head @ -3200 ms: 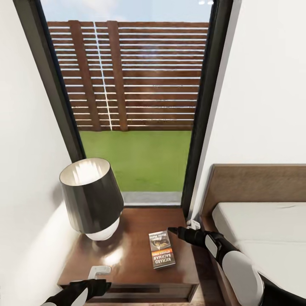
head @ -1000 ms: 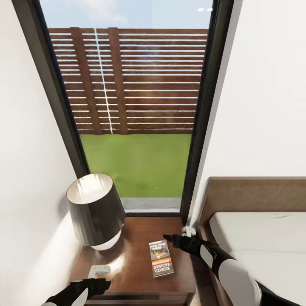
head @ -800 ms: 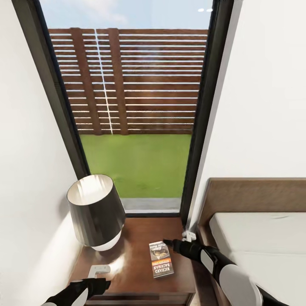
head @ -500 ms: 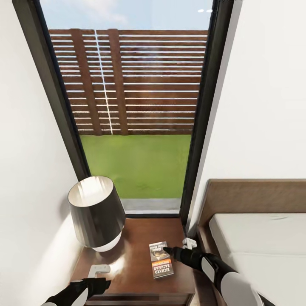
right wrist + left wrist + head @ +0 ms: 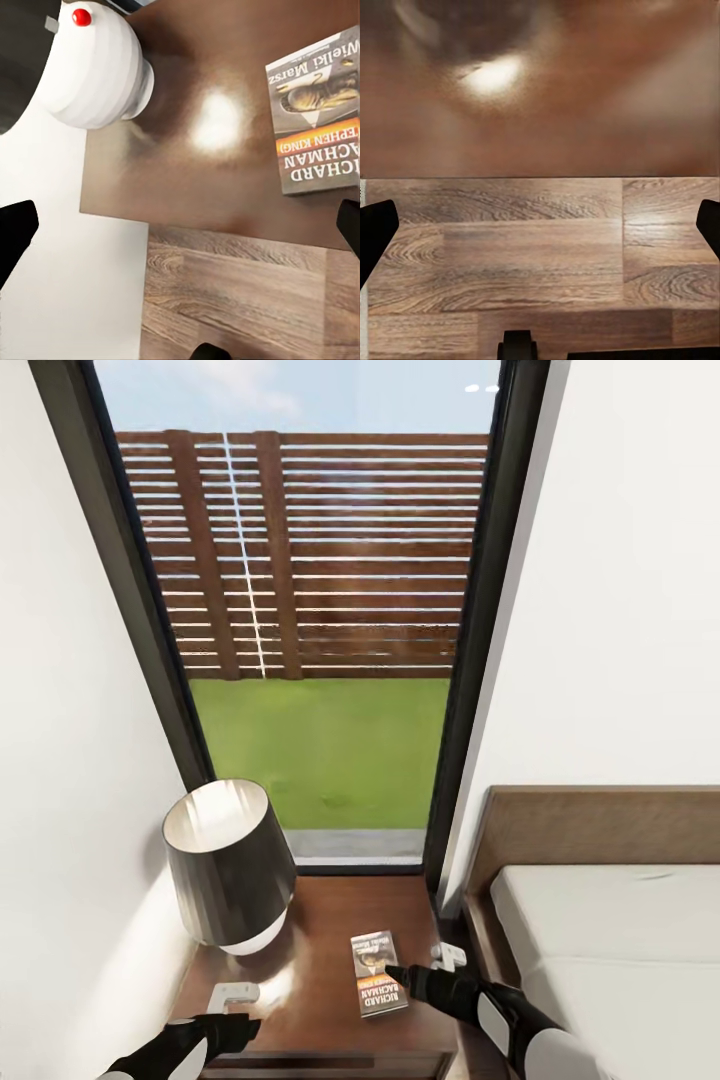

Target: In the bedroom, move the book from the bed onto either nightstand, and place the two sandals side by side next to the bed.

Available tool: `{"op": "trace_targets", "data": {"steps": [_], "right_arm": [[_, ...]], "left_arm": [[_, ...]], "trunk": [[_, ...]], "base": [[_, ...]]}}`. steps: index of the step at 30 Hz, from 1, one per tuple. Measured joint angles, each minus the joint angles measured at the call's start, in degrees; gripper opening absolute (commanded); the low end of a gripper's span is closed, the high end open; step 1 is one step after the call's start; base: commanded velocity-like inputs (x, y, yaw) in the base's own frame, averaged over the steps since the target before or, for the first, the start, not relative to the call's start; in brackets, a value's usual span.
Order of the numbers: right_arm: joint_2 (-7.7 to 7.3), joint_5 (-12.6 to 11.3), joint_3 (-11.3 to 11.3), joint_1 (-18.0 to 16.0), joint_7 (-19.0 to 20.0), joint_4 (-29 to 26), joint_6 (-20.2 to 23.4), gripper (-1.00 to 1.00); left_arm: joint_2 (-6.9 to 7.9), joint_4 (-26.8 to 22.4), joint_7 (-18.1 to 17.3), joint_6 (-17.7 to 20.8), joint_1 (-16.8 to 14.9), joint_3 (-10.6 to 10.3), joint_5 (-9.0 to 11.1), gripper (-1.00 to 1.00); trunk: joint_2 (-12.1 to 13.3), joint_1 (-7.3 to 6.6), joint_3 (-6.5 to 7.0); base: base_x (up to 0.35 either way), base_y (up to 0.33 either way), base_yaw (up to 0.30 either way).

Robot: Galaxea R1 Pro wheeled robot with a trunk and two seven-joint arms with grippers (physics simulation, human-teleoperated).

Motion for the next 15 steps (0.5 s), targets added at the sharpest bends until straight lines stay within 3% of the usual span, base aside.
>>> {"op": "trace_targets", "data": {"steps": [5, 15], "right_arm": [[0.05, 0.04, 0.08, 0.66, -0.21, 0.01, -0.19, 1.0], [0.22, -0.06, 0.16, 1.24, -6.07, 1.03, -2.29, 1.0]], "left_arm": [[0.0, 0.02, 0.0, -0.24, 0.02, -0.02, 0.0, 1.0], [0.0, 0.05, 0.01, -1.11, 0.03, -0.05, -0.02, 1.0]], "trunk": [[2.01, -1.1, 0.9], [6.02, -3.3, 2.7]], "base": [[0.0, 0.0, 0.0], [0.0, 0.0, 0.0]]}}
